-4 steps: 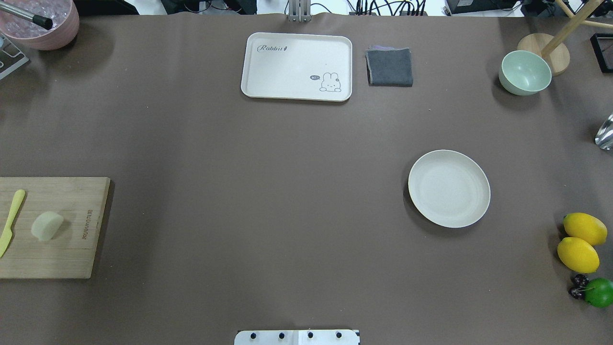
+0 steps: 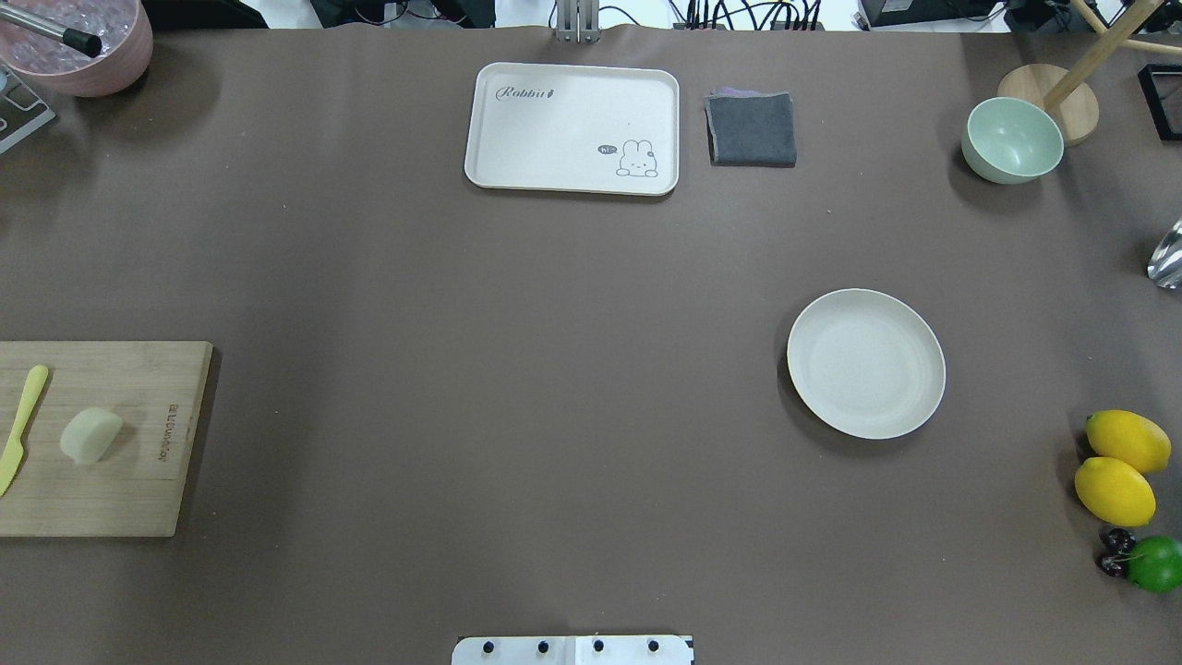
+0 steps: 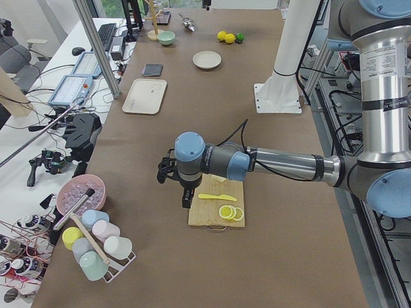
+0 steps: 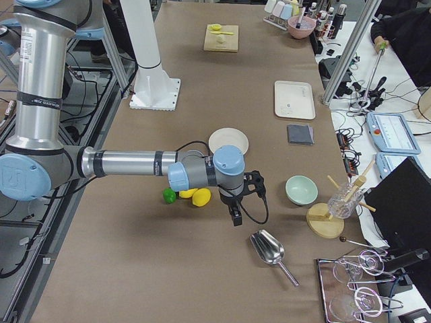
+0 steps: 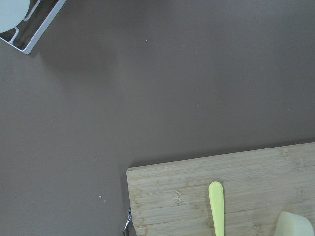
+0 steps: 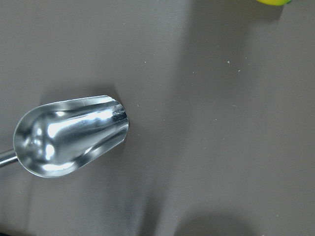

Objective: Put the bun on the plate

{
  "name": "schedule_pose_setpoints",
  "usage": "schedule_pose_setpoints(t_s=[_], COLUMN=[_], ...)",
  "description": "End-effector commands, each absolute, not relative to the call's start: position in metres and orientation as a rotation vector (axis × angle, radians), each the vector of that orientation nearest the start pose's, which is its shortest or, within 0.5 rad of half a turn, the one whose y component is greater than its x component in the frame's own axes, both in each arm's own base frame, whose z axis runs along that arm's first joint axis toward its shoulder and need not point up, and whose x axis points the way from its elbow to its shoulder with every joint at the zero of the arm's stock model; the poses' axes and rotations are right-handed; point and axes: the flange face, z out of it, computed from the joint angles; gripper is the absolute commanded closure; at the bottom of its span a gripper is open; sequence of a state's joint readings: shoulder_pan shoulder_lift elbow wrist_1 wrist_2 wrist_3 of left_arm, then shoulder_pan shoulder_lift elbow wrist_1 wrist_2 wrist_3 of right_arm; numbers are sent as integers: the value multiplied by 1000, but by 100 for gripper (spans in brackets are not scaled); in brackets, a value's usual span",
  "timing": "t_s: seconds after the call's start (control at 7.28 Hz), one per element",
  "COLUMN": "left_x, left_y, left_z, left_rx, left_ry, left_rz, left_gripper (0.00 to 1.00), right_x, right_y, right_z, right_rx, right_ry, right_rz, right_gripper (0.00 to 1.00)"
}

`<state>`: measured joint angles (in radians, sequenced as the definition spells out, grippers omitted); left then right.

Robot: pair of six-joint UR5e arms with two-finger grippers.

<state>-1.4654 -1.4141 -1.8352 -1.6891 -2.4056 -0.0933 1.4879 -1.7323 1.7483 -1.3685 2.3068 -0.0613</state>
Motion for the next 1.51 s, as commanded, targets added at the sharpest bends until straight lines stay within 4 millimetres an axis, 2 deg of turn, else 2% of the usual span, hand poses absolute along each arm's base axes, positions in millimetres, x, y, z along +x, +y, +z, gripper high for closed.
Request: schedule_pose_setpoints(t_s=[0.0,0.27,0.41,0.69,1.37], left_x=[-7,-1,7,8,8], left_y=[-440,-441,-443,-449,-453], left_z=[591,600,596,593,588], left_rx=[114,94,95,109,140], left_ry=[842,844,845,848,851], left_rz=[116,122,137,148,158], left_gripper=[2,2,2,3,3], right_x=[29,29,28,28,26], right_y=[-447,-448,-448,-445,-443], right_z=[623,622,621,628,628], right_rx=[208,208,213,208,202], right_ry=[-740,-746,-746,-744,-775], right_rz=[-220,-220,-225,-228,-227], right_gripper=[0,0,0,0,0])
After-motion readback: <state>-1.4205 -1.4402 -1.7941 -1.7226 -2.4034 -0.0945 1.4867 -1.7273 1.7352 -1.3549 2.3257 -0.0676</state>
